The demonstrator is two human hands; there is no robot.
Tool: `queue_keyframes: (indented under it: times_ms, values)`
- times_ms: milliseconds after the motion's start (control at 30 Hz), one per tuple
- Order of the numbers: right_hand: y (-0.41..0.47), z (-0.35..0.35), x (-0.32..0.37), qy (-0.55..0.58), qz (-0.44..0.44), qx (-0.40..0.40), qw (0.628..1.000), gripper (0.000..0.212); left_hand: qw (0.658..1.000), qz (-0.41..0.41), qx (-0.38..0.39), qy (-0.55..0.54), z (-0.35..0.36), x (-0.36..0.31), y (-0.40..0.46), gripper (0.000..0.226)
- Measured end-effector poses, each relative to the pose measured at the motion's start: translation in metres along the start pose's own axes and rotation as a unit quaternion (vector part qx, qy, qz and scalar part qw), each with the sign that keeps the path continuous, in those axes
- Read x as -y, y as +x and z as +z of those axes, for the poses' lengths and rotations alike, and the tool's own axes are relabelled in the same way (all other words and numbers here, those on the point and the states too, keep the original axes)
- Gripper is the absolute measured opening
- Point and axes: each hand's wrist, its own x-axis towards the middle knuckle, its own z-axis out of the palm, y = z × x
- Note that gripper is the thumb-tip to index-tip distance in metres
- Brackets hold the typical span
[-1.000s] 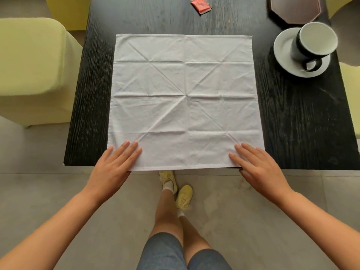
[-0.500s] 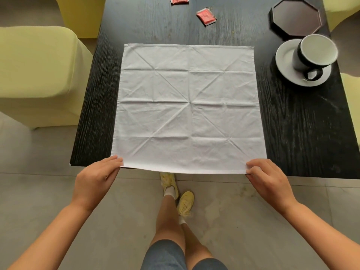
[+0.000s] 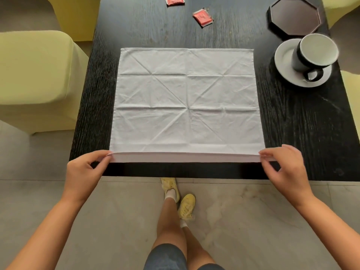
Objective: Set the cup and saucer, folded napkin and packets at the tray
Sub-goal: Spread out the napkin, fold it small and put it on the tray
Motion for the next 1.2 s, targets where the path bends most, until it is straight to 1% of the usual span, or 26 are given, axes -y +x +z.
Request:
queue_keyframes:
  times_ms: [100,167,233,333,400,500,600,733,833,967,1200]
  values:
    - [0.033,-0.010,0.000,0.017,0.049,-0.032,0.998,0.010,0.996,-0.040,-0.038,-0.067,0.001,-0.013,0.025,0.015]
    - [0.056,-0.015,0.001,0.033,0.067,-0.055,0.996,0.009,0.993,-0.037,-0.050,-0.095,-0.001,-0.021,0.046,0.015]
    - [0.079,-0.015,0.000,0.064,0.104,-0.070,0.990,0.008,0.992,-0.031,-0.058,-0.112,-0.003,-0.027,0.070,0.013]
    - [0.113,-0.011,-0.008,0.127,0.186,-0.056,0.973,0.004,0.991,-0.022,-0.061,-0.117,-0.004,-0.031,0.108,0.012]
    - [0.135,-0.006,-0.015,0.171,0.224,-0.040,0.959,0.006,0.990,-0.026,-0.065,-0.124,-0.002,-0.031,0.133,0.011]
    - [0.169,0.001,-0.026,0.202,0.247,-0.042,0.947,0.011,0.991,-0.023,-0.069,-0.111,0.004,-0.031,0.167,0.010]
    - [0.206,0.009,-0.035,0.221,0.257,-0.067,0.939,0.011,0.993,-0.013,-0.073,-0.097,0.010,-0.034,0.202,0.009]
    - [0.245,0.025,-0.050,0.214,0.288,-0.084,0.930,0.009,0.994,-0.010,-0.089,-0.058,0.022,-0.036,0.244,0.004]
    - [0.262,0.040,-0.057,0.194,0.304,-0.095,0.928,0.008,0.995,-0.010,-0.091,-0.043,0.033,-0.036,0.267,0.011]
    - [0.286,0.054,-0.066,0.181,0.331,-0.116,0.919,0.010,0.994,-0.017,-0.101,-0.040,0.044,-0.038,0.293,0.012]
    - [0.318,0.069,-0.070,0.153,0.367,-0.100,0.912,0.013,0.994,-0.042,-0.101,-0.002,0.057,-0.030,0.319,0.013]
